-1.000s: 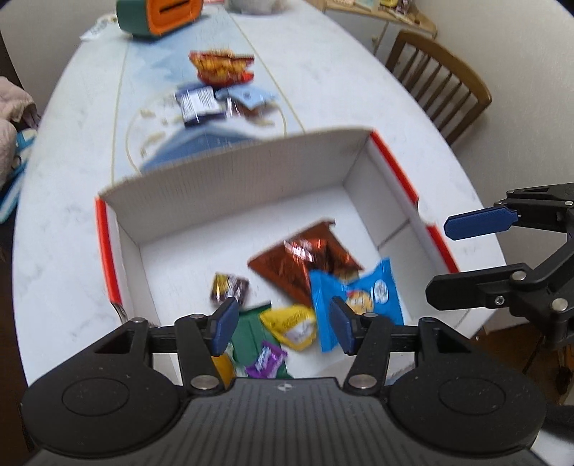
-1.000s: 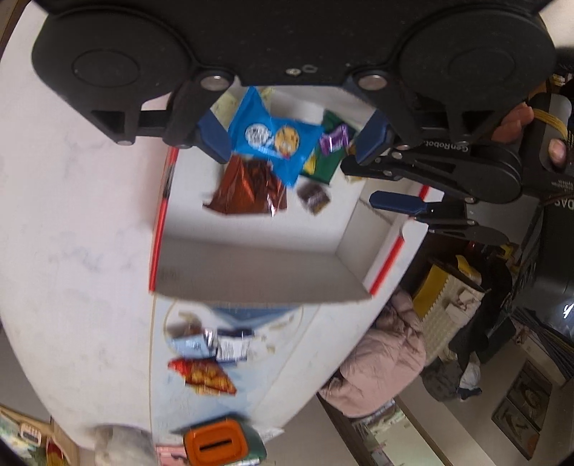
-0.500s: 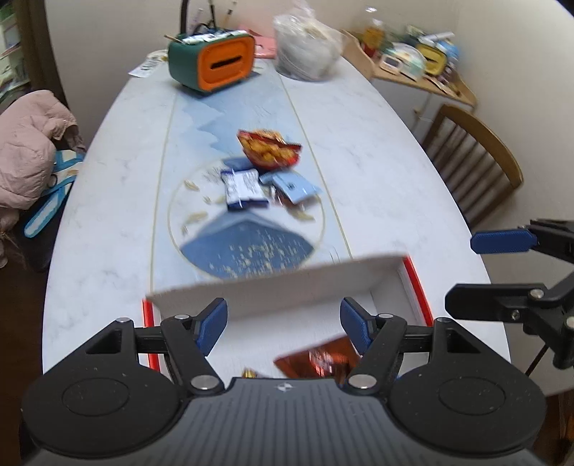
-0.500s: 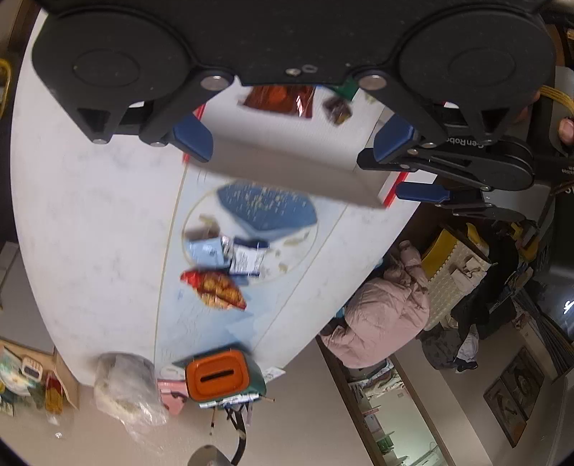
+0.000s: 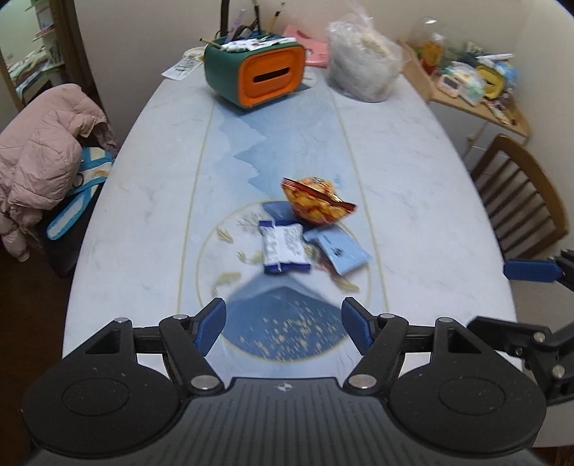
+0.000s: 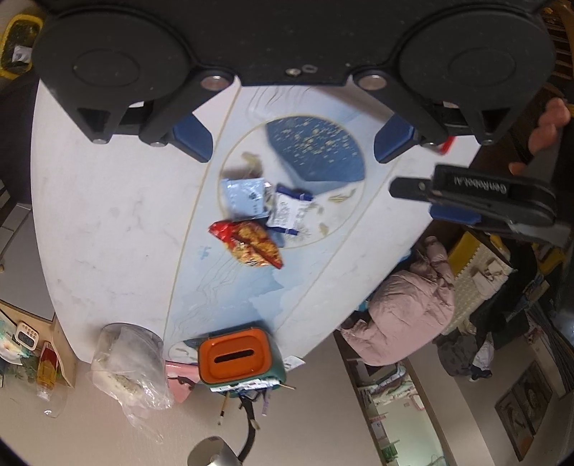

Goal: Organize snacks
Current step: 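Open both tools to release the snacks and lift back toward the pile, then close the left tool on the white packet while the right tool grips the light-blue packet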

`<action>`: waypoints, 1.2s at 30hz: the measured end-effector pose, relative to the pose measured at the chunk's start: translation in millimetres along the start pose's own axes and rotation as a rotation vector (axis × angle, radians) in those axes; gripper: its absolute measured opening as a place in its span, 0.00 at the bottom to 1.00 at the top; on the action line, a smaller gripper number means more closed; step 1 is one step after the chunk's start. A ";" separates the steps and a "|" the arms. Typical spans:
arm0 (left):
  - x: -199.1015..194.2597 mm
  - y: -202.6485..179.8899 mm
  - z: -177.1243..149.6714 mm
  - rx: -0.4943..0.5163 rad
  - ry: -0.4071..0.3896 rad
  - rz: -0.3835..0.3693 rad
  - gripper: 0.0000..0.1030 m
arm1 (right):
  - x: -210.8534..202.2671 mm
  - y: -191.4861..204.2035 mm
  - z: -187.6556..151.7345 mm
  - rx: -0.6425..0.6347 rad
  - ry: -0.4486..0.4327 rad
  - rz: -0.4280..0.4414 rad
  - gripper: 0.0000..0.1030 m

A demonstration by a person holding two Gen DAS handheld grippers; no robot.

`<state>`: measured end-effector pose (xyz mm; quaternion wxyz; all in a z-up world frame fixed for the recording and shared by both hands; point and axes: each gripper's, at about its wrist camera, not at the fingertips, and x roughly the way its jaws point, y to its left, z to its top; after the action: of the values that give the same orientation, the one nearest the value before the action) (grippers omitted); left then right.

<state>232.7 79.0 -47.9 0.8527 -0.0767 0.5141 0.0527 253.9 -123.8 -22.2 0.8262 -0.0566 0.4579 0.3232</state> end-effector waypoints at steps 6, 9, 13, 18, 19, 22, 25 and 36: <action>46.6 1.3 31.3 -0.025 0.075 0.028 0.68 | 36.9 -26.5 17.8 0.003 0.062 0.008 0.93; 71.3 -0.3 41.8 -0.032 0.112 0.031 0.68 | 58.2 -38.4 23.6 0.003 0.098 0.007 0.91; 101.3 -3.2 54.3 -0.039 0.159 0.035 0.68 | 84.4 -52.0 29.4 0.004 0.142 0.001 0.89; 137.4 -5.7 68.8 -0.051 0.205 0.033 0.68 | 109.8 -63.6 37.4 0.001 0.172 0.014 0.87; 144.7 -6.1 71.1 -0.049 0.216 0.029 0.68 | 114.4 -64.2 38.1 -0.004 0.176 0.018 0.87; 169.9 -4.6 75.3 -0.056 0.285 0.015 0.68 | 131.9 -65.7 39.6 -0.027 0.201 0.013 0.85; 191.3 -3.8 77.9 -0.049 0.346 0.022 0.68 | 153.3 -67.4 40.3 -0.047 0.244 0.010 0.84; 225.3 4.2 91.1 -0.092 0.400 -0.015 0.68 | 198.1 -60.1 43.4 -0.107 0.297 -0.011 0.78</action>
<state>416.1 102.5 -205.6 0.7297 -0.1282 0.6695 0.0536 394.0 -58.5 -166.7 0.7471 -0.1504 0.5567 0.3306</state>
